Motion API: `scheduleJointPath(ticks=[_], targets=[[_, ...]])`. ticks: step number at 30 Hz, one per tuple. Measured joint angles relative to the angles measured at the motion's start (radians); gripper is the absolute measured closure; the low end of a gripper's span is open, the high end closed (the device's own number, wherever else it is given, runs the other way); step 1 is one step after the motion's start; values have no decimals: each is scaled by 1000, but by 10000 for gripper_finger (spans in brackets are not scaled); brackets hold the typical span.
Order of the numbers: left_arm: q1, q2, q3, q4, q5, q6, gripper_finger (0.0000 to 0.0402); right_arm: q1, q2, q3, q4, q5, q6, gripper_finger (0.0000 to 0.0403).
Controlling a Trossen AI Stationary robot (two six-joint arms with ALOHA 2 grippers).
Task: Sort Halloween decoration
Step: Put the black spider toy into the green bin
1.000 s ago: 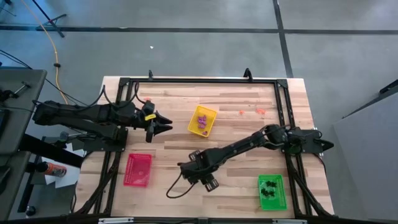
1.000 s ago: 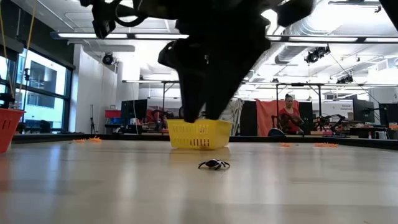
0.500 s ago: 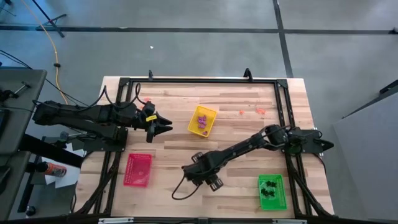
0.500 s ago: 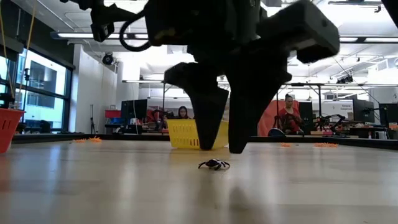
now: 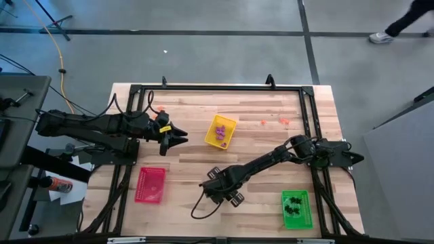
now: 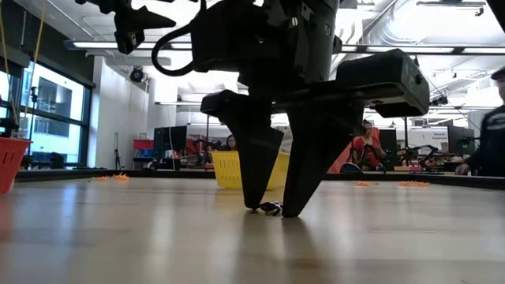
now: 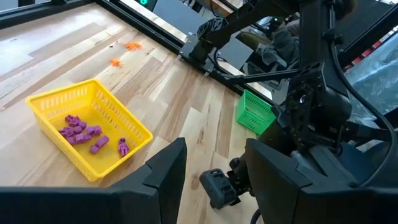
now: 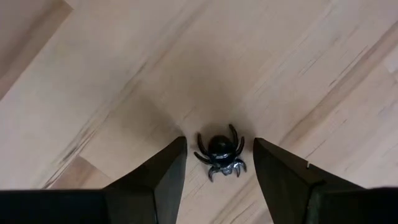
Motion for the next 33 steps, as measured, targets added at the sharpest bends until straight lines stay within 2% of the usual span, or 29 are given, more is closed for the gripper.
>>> scheduleJointPath(ticks=[4, 12, 15, 27, 33], targets=[[0, 0, 0, 0, -2, -2, 245, 0, 2, -5, 5, -1, 3, 232], [0, 0, 0, -1, -9, -25, 245, 0, 4, -8, 23, 3, 46, 339], [0, 0, 0, -2, -9, -25, 245, 0, 5, -4, 22, 10, 63, 363], [0, 0, 0, -2, -12, -25, 245, -3, 18, 114, -39, 9, 78, 400], [0, 0, 0, -2, -12, -25, 245, -8, 17, 190, -108, 17, 96, 403]])
